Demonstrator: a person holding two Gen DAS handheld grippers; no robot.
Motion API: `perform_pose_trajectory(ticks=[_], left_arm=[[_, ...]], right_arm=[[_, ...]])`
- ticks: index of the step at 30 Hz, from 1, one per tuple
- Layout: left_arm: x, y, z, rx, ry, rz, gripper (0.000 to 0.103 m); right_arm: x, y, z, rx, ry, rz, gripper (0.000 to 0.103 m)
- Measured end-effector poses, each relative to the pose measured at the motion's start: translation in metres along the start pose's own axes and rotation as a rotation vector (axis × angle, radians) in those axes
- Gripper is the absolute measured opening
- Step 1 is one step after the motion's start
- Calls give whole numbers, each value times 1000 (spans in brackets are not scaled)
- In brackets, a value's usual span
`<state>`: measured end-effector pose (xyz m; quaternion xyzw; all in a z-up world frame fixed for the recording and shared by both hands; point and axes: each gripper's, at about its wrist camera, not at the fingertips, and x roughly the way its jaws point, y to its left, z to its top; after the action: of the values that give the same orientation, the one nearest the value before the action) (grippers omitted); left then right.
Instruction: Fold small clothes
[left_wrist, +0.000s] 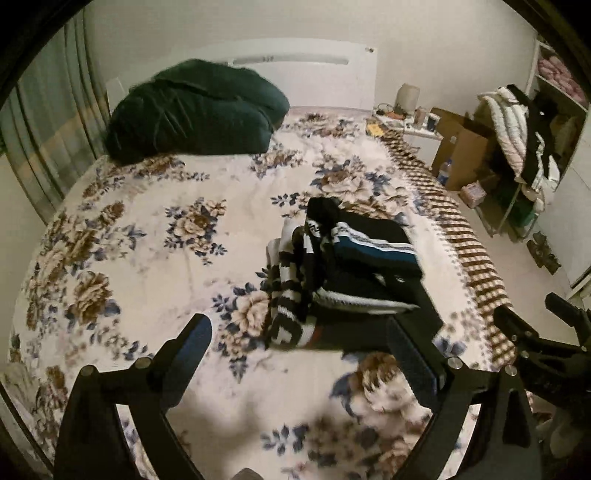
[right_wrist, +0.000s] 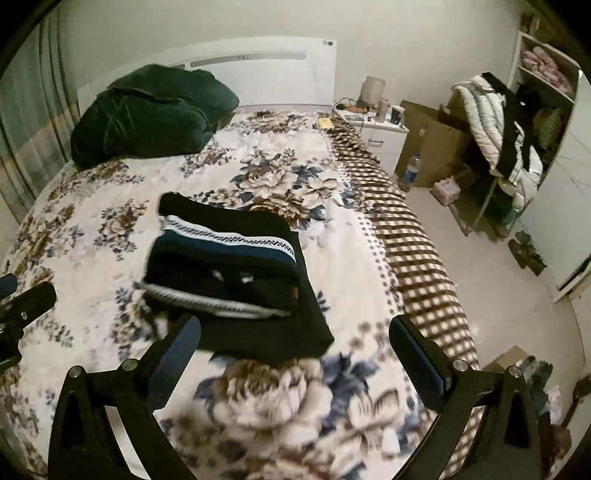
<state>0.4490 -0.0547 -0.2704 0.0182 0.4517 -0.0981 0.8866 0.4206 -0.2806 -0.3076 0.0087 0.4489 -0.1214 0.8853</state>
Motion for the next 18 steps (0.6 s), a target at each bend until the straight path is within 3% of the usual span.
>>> perform_pose_trajectory(ticks=[11,18], left_arm=[[-165,-7,-36,13,-93,-1,96],[-245,-11,-57,2,-142,-10,96]], right_arm=[[-219,-4,-40,31,-112,-24,103],[-352,-6,-62,15,-203,-46,103]])
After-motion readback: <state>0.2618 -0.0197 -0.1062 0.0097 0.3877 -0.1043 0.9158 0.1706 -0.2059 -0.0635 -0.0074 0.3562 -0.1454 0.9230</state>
